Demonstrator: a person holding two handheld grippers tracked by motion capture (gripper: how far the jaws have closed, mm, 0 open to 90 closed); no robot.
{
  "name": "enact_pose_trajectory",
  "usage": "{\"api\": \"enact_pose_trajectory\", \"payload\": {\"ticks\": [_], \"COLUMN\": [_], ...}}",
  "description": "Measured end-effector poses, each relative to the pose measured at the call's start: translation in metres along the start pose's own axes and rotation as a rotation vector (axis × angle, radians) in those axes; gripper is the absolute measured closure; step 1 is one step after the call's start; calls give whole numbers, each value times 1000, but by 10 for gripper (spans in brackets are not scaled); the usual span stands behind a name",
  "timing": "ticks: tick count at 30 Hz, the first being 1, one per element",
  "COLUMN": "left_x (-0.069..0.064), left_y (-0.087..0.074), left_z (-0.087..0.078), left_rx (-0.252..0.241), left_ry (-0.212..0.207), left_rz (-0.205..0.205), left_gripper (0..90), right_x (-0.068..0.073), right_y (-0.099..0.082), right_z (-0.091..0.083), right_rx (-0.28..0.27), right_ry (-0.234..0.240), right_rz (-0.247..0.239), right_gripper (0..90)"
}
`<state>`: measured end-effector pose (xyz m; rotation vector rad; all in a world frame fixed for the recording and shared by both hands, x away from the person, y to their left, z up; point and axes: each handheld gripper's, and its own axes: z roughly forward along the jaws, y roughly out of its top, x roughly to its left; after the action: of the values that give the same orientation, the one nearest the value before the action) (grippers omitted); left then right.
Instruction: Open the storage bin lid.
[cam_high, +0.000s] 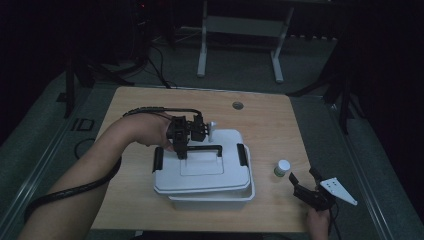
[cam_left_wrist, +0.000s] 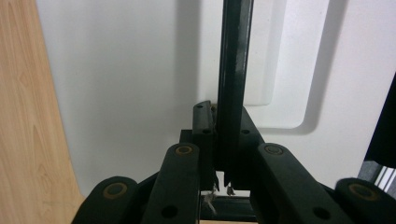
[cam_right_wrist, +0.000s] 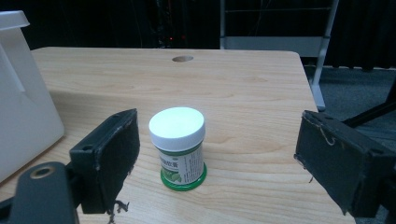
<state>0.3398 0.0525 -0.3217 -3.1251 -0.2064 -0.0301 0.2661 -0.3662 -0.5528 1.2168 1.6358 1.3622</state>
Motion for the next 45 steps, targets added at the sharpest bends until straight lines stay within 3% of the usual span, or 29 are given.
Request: {"api": "enact_pose_trajectory", "payload": {"ticks": [12, 22, 38, 45], "left_x": [3, 7, 10, 13], "left_y": [-40, -74, -156, -181], "left_z": [-12, -13, -10, -6], "left_rx": [-11, 2, 9, -1], "left_ry": [8, 1, -8, 6], "left_rz": [-84, -158, -347, -419], "left_gripper": [837, 836, 836, 836], "right_x": [-1, 0, 1, 2], "right_y": [0, 0, 0, 0], "right_z": [-1, 0, 1, 2], "right_rx": [-8, -2, 9, 15], "right_ry": [6, 4, -4, -8], "right_rz": [6, 3, -10, -16], "right_gripper": [133, 133, 133, 133]}}
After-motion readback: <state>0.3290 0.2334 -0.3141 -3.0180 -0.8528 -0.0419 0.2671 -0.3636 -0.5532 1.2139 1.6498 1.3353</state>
